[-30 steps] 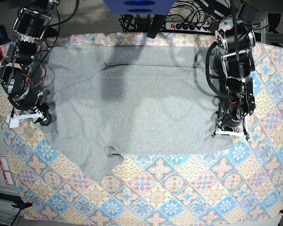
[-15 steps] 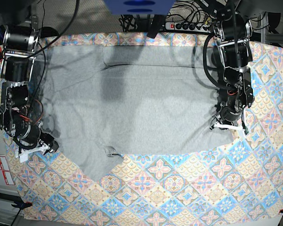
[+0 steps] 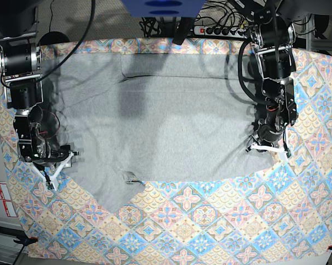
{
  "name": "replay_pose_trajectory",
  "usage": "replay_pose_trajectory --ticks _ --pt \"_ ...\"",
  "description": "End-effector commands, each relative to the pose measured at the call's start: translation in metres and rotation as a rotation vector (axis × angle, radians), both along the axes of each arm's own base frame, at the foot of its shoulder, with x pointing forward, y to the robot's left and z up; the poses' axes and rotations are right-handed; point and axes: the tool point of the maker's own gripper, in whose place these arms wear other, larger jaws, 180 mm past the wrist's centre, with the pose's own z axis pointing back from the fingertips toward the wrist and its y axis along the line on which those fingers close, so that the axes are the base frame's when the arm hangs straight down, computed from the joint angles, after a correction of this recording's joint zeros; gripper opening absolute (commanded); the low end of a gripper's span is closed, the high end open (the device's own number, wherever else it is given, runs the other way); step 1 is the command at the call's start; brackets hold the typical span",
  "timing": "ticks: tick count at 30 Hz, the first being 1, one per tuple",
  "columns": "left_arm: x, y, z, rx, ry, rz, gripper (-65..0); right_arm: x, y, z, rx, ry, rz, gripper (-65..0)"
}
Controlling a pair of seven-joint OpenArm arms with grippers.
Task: Fold the T-shirt properly
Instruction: 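Pinch the shirt's side edges with both grippers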
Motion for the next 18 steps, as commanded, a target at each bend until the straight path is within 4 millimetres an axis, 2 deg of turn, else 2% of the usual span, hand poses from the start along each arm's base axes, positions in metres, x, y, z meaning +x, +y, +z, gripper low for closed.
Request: replay_pose_trajectory --ticks 1,11,18 --pt "0.012 0.007 0.015 0.019 -0.042 0.004 -65.0 0.017 -0.01 0.019 -0.014 -0.066 0.007 -34.7" --pt "0.013 0.008 0.016 0.02 -0.045 0.004 -65.0 0.02 -0.03 0.006 0.011 -0.111 -0.032 -34.4" --pt "0.016 0.009 0.032 0.045 -0.094 -0.006 -65.0 0.014 -0.042 -0.007 0.023 -0.141 -0.073 -34.3"
